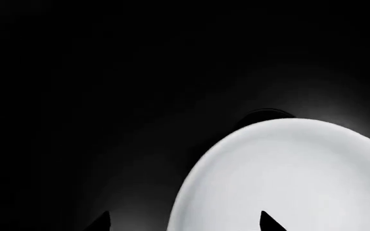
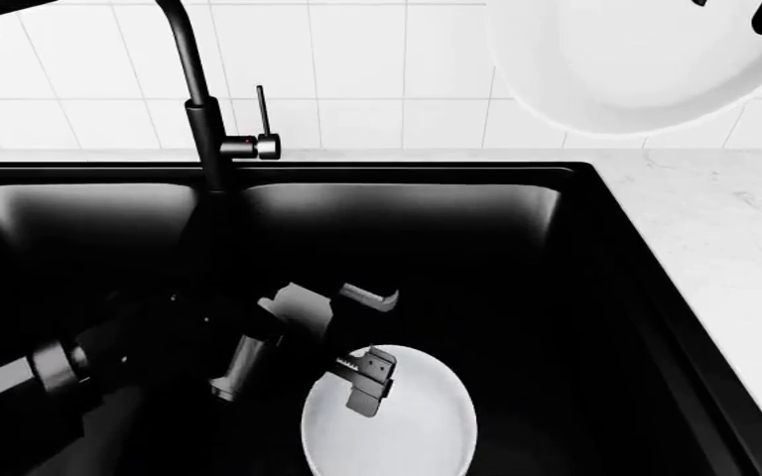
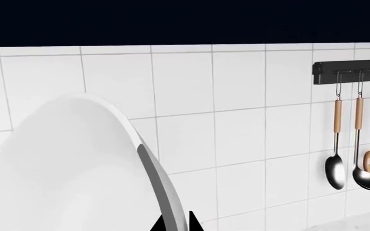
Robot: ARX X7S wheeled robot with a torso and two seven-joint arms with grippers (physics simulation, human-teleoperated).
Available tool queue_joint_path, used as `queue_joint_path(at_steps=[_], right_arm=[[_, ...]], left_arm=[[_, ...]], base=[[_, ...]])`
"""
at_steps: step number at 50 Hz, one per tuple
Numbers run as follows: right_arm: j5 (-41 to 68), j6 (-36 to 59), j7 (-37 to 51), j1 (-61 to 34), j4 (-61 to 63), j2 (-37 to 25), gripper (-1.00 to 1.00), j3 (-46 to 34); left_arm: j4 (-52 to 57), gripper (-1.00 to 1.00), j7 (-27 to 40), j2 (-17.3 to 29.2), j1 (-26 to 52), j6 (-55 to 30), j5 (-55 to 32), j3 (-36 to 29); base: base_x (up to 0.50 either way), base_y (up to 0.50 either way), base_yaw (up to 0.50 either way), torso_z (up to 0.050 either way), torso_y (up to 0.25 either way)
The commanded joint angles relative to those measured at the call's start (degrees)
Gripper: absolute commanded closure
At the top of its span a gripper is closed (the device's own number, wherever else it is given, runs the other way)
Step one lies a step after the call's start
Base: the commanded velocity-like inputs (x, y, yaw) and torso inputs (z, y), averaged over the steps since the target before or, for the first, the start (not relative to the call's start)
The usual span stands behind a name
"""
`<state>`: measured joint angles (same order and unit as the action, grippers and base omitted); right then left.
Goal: Stack the bowls in the sink.
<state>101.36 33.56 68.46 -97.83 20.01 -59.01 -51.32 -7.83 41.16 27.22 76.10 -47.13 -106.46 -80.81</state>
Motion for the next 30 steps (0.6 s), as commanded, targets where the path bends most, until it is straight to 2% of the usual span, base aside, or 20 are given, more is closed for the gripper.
queue_joint_path(at_steps=[1,16,30], right_arm=[[-0.21,0.24,0.32,-0.63,-0.07,0.2,1.0,0.69],[-0.25,0.56,0.31,-0.87,-0.21,0.78,1.0,0.73],[-0.41,1.4,0.44,-1.8,-0.9,2.2,1.0,0.55]], left_arm=[[6.12,-1.0,7.04,2.85,5.77,-2.66,-5.38,2.08],[13.26,-1.0,17.13,6.23,14.42,-5.89,-14.95,4.08],[18.73,-1.0,22.15,8.87,22.21,-6.16,-20.79,7.56]], base=[[0.0,0.0,0.0,0.0,0.0],[0.0,0.0,0.0,0.0,0.0],[0.0,0.0,0.0,0.0,0.0]])
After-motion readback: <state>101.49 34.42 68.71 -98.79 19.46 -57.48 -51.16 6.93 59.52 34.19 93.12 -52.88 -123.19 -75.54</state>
